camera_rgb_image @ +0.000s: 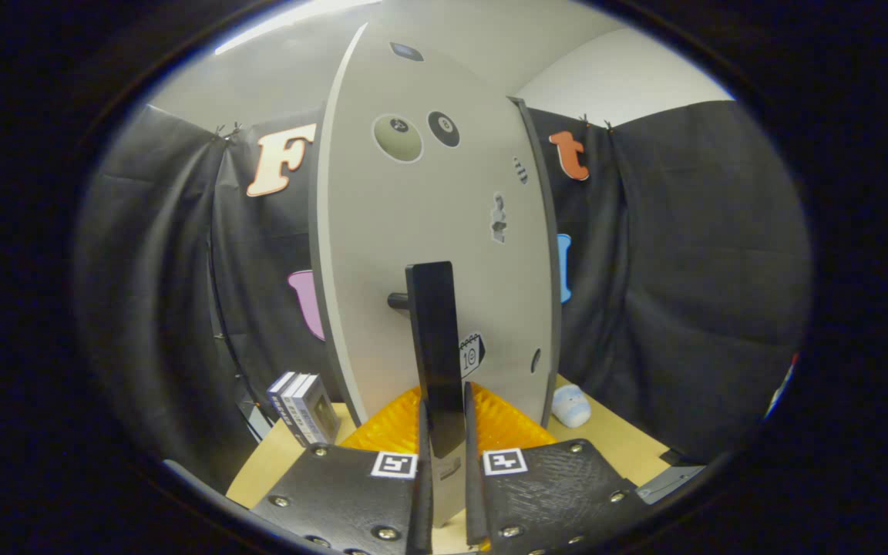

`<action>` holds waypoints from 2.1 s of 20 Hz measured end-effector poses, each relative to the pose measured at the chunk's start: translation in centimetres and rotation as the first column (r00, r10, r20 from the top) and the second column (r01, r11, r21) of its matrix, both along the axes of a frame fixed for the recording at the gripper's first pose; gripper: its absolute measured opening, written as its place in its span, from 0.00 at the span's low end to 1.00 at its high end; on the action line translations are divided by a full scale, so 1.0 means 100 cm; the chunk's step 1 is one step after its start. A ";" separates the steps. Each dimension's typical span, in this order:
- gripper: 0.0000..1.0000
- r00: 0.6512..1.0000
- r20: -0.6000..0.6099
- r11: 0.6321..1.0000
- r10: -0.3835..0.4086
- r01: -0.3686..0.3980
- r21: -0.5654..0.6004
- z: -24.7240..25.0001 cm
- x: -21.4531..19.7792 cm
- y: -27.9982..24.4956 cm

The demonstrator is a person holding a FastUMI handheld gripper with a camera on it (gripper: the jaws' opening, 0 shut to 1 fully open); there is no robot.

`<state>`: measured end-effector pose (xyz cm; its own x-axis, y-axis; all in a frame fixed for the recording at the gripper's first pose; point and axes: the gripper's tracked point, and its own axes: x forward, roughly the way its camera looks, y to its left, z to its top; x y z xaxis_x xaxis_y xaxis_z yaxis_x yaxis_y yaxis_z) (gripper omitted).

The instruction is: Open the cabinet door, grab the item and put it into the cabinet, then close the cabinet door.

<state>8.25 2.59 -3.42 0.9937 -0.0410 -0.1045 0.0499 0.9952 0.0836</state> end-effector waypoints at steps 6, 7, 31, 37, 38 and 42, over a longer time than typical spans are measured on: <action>0.17 0.999 0.002 0.999 -0.034 0.034 -0.022 0.003 -0.011 -0.032; 0.17 0.999 0.002 0.999 -0.034 0.034 -0.023 0.003 -0.013 -0.038; 0.09 0.991 0.013 0.991 0.137 -0.137 -0.009 0.006 -0.012 -0.094; 0.09 0.991 -0.001 0.990 0.137 -0.137 -0.022 0.004 -0.013 -0.097; 0.09 0.991 -0.008 0.991 0.133 -0.134 -0.029 0.003 -0.015 -0.097; 0.09 0.992 -0.016 0.992 0.122 -0.123 -0.027 0.002 -0.019 -0.099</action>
<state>6.32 -7.32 -3.18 0.9898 0.0778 -0.1196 -0.0714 0.9959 0.0563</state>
